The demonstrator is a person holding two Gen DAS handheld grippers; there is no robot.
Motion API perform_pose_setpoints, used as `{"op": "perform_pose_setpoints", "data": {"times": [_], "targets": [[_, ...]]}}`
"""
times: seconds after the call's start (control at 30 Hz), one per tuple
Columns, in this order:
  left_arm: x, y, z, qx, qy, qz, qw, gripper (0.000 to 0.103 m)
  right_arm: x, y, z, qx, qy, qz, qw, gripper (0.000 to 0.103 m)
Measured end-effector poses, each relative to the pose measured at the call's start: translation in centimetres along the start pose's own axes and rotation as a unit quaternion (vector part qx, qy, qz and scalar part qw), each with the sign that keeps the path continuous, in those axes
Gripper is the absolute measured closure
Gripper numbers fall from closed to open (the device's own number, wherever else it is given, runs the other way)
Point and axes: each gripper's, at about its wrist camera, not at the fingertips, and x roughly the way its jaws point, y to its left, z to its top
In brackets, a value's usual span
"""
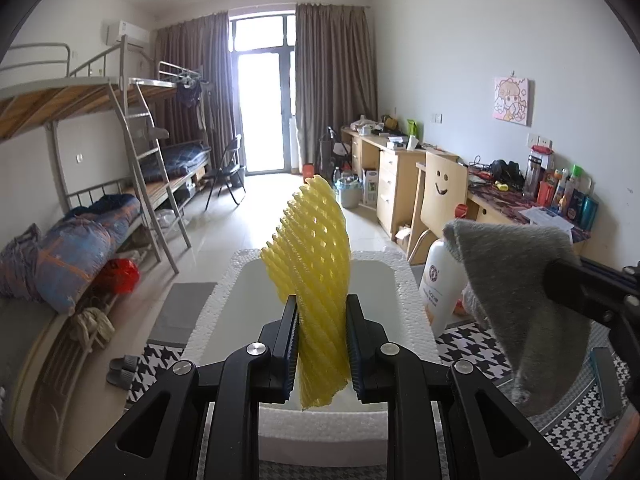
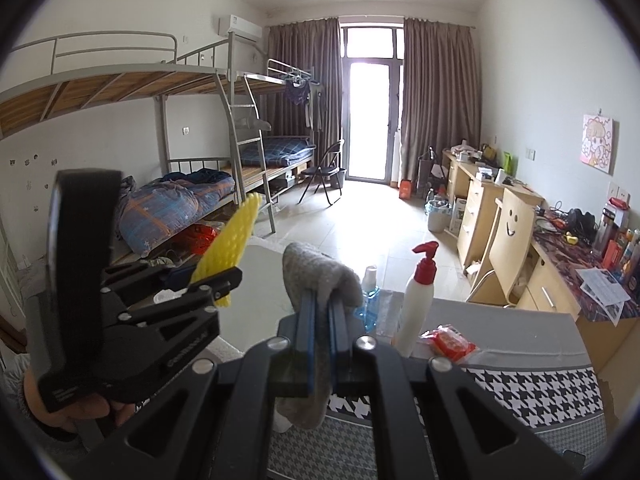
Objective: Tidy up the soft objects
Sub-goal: 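Carry the yellow sponge over the foam box and open the left tool, then lower the grey cloth into the foam box and open the right tool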
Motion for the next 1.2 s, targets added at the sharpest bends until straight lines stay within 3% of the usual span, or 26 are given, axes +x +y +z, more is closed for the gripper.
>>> {"op": "perform_pose_setpoints", "data": {"times": [0.03, 0.1, 0.17, 0.27, 0.37, 1.2], "targets": [[0.2, 0.1, -0.1, 0.001, 0.003, 0.002, 1.0, 0.076, 0.0, 0.0, 0.0, 0.001, -0.001, 0.0, 1.0, 0.095], [0.5, 0.3, -0.2, -0.002, 0.01, -0.003, 0.9999, 0.062, 0.2, -0.1, -0.1, -0.001, 0.0, -0.002, 1.0, 0.095], [0.4, 0.9, -0.3, -0.009, 0.009, -0.003, 0.9999, 0.04, 0.4, -0.1, -0.1, -0.001, 0.004, -0.005, 1.0, 0.095], [-0.2, 1.3, -0.4, -0.012, -0.003, 0.006, 0.9999, 0.023, 0.7, 0.0, -0.1, -0.002, 0.005, -0.006, 1.0, 0.095], [-0.9, 1.8, -0.5, -0.019, -0.015, 0.011, 0.9997, 0.011, 0.9, 0.2, 0.0, -0.005, 0.006, -0.008, 1.0, 0.095], [-3.7, 5.6, -2.1, -0.034, -0.033, 0.031, 0.9984, 0.007, 2.8, 3.1, 1.4, -0.025, 0.011, 0.005, 1.0, 0.095]]}}
